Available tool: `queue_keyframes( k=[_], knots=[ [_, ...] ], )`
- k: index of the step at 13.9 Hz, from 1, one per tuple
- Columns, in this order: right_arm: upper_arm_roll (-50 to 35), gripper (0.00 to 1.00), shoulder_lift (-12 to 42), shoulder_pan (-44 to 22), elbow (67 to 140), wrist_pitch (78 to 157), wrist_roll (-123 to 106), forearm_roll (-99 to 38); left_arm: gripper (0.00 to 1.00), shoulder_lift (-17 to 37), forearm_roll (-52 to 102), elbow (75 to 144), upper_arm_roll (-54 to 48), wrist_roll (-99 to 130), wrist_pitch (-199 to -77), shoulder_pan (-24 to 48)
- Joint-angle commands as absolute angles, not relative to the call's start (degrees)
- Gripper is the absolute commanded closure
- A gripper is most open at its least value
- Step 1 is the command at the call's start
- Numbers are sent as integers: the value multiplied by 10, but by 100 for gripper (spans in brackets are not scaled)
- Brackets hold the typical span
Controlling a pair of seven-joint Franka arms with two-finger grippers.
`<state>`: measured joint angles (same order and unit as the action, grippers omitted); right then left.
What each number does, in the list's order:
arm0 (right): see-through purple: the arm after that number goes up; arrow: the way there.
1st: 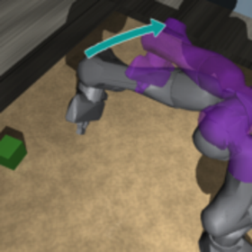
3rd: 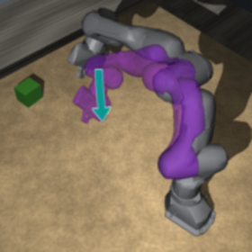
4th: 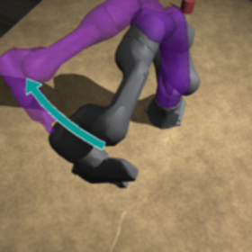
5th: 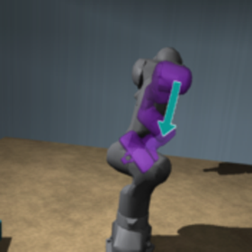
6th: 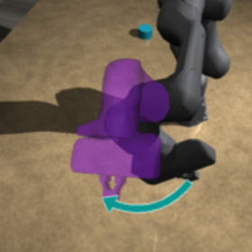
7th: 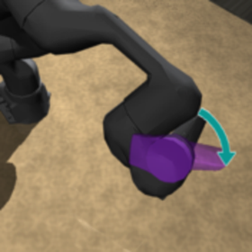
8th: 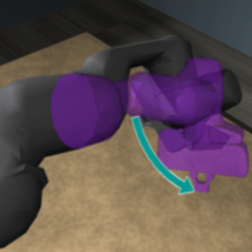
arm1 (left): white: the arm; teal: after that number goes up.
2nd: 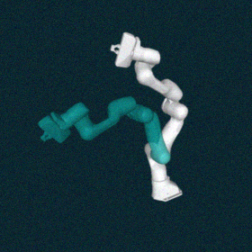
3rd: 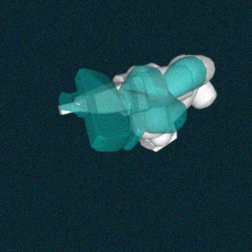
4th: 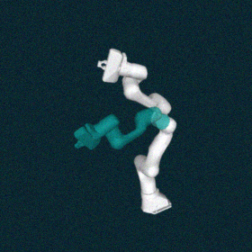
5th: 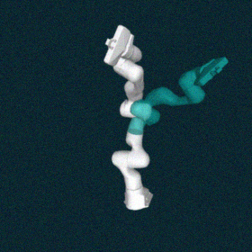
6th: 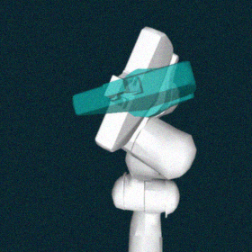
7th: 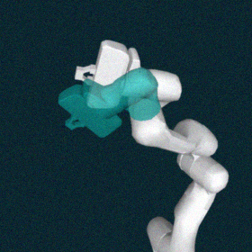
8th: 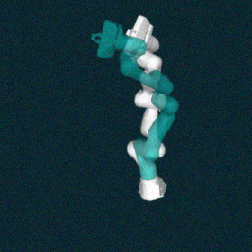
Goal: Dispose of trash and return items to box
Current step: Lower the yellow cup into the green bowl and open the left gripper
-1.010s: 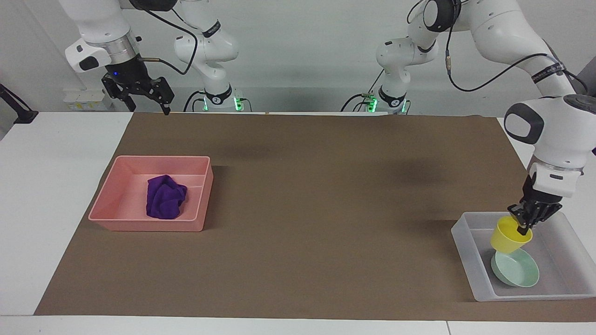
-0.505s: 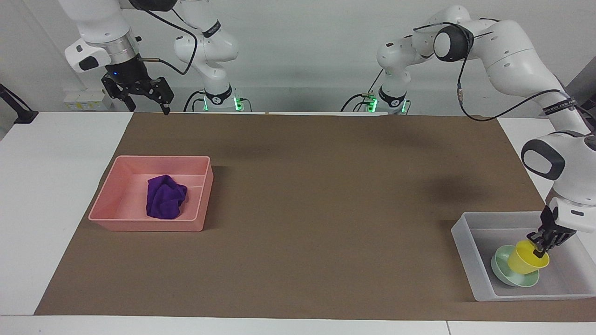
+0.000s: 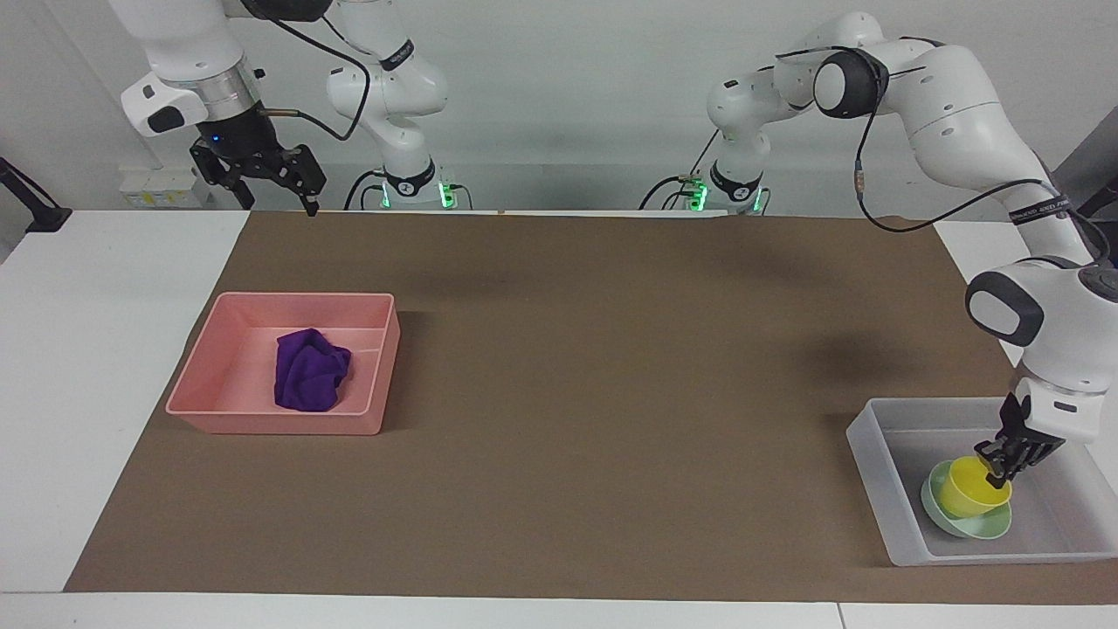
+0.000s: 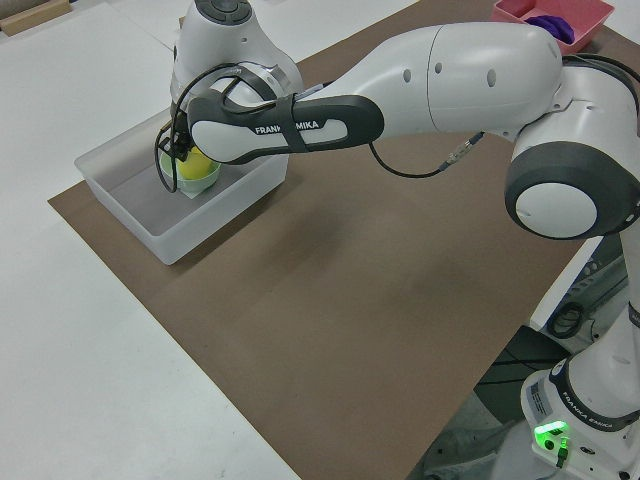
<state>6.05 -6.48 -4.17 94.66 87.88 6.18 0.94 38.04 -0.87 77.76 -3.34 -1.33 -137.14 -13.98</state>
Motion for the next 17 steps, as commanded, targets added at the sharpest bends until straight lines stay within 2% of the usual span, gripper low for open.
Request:
queue_keyframes(
  k=[1,2,6,8,13,17],
  knots=[
    [59,0,-76,-37,961,882,48,12,5,373,-10,786,-37,-22,-1371,-142],
    [59,0,-76,-36,961,882,48,12,0,371,-10,786,-37,-22,-1371,-141],
    [59,0,-76,-36,962,882,48,12,0,310,-5,808,-37,-82,-1319,-121],
    [59,0,-76,-36,962,882,48,12,0,250,-5,865,-37,-99,-1315,-108],
    [60,0,-77,-35,962,882,48,12,0,82,-4,1059,-37,-91,-1314,-48],
    [60,0,-77,-35,962,881,47,12,0,-11,-4,1142,-36,-59,-1304,5]
  ],
)
